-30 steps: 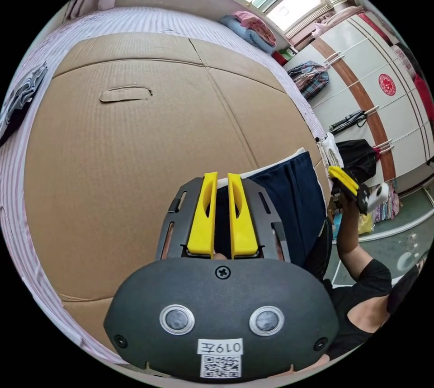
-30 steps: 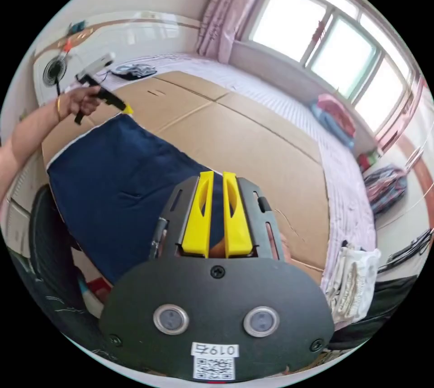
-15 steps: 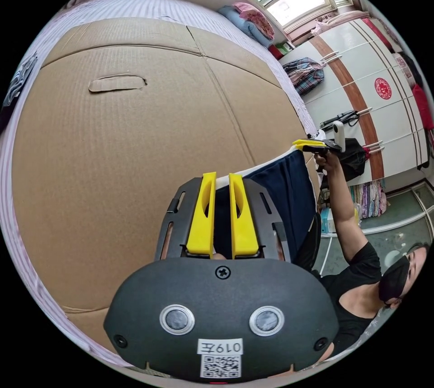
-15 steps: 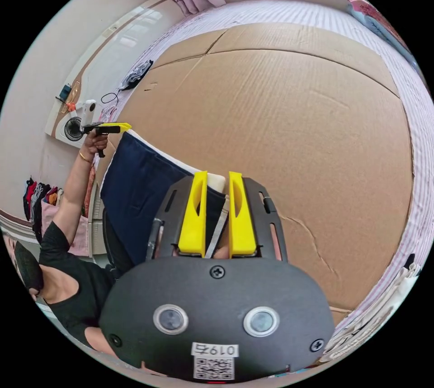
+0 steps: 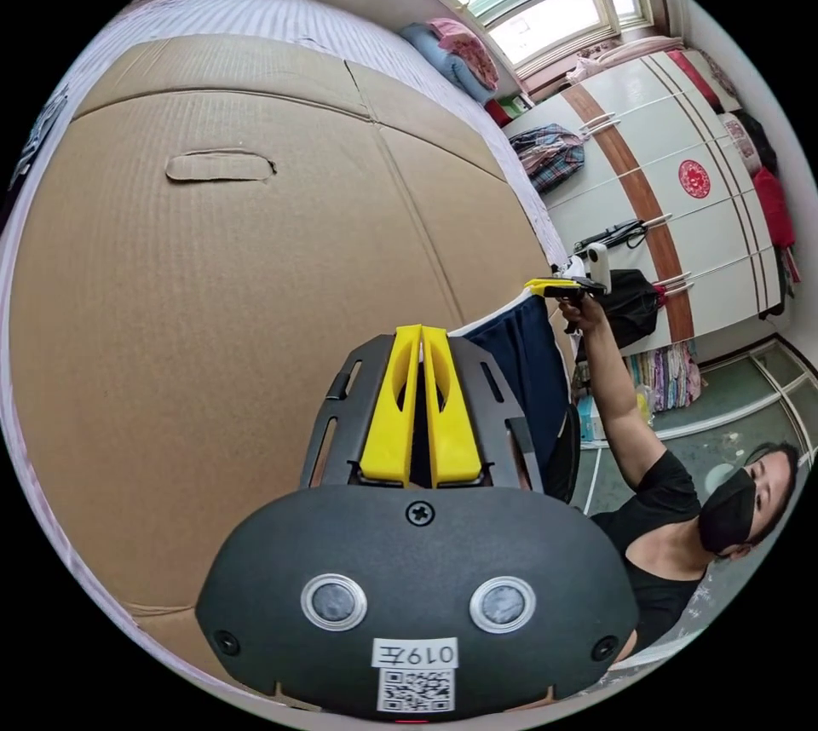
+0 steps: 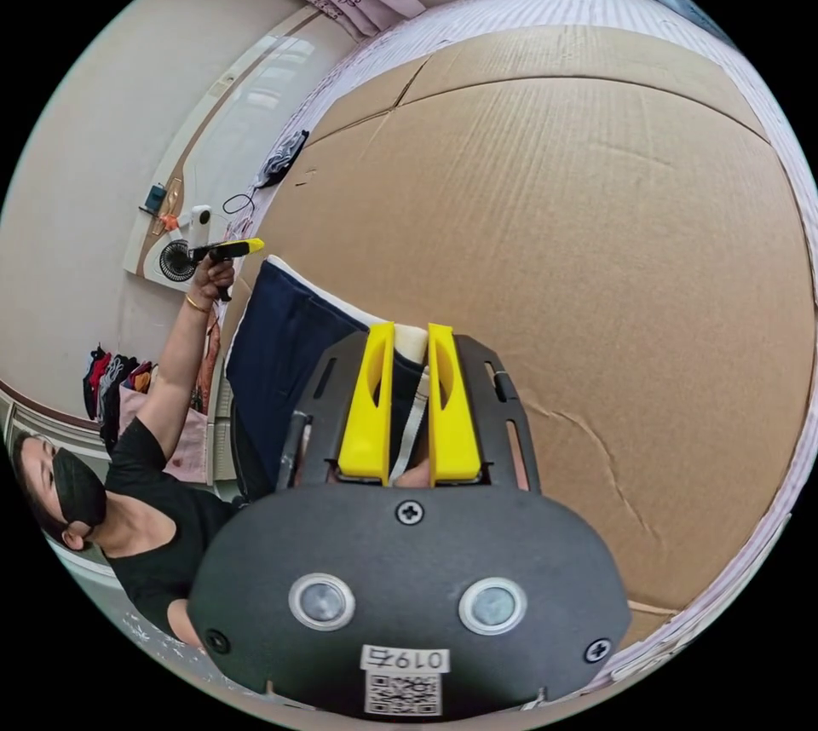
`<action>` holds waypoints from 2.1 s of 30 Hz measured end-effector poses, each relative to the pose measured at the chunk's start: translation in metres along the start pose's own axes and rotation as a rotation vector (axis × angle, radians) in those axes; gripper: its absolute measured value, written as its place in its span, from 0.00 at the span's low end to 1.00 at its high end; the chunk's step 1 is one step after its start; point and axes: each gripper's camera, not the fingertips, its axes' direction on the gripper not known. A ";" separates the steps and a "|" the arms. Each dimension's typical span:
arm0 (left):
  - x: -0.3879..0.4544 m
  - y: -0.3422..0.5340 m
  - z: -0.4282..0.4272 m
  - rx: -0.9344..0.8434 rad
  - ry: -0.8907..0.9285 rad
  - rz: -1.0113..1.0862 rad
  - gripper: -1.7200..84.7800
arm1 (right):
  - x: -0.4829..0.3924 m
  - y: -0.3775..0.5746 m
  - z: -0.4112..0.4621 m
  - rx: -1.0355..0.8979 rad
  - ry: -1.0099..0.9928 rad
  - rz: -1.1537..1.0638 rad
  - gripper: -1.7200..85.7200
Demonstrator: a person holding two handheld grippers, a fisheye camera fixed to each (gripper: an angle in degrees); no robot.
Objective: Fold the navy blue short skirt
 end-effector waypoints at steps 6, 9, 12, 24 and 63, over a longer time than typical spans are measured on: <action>0.017 -0.013 0.017 -0.143 -0.157 0.066 0.03 | 0.002 -0.024 -0.039 -0.023 -0.012 0.003 0.10; 0.017 -0.022 0.020 -0.179 -0.145 0.059 0.03 | 0.000 -0.035 -0.055 -0.040 -0.011 -0.004 0.10; 0.018 -0.030 0.019 -0.202 -0.137 0.059 0.04 | 0.000 -0.042 -0.071 -0.048 -0.031 -0.015 0.11; 0.019 -0.045 0.032 -0.239 -0.128 0.038 0.03 | -0.009 -0.056 -0.106 -0.037 -0.047 -0.015 0.10; 0.064 -0.065 0.012 -0.225 -0.128 0.029 0.03 | -0.080 -0.004 -0.077 0.040 0.019 0.032 0.07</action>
